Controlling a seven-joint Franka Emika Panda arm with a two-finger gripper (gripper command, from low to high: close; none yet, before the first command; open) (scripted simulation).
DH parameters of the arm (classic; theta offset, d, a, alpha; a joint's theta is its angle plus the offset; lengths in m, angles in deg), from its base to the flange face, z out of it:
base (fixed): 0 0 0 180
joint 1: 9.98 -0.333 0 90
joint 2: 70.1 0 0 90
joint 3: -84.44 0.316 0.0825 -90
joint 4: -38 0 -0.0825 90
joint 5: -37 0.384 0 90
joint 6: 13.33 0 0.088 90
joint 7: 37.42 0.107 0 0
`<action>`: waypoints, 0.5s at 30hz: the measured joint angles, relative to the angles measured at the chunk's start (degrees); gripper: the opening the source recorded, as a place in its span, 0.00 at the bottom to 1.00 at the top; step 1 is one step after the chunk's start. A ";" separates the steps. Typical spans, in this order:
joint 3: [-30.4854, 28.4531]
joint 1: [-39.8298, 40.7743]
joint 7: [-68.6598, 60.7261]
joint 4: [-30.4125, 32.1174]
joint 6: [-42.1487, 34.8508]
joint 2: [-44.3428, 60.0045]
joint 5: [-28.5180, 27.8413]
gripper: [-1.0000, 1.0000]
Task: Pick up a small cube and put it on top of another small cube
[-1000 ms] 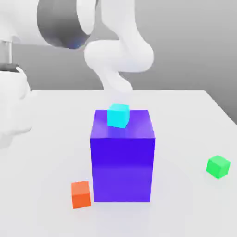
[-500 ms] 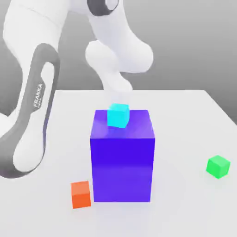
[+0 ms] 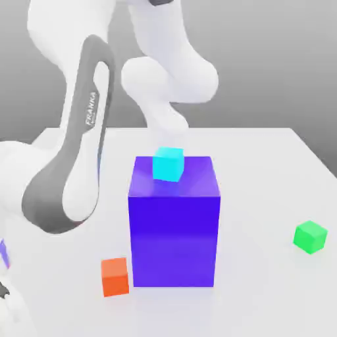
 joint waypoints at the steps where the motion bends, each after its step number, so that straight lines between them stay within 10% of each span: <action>1: 1.29 -1.13 -0.92 1.43 0.33 -1.18 -0.31 0.00; 15: 23.32 -20.23 -18.19 25.97 5.95 -20.58 -3.52 0.00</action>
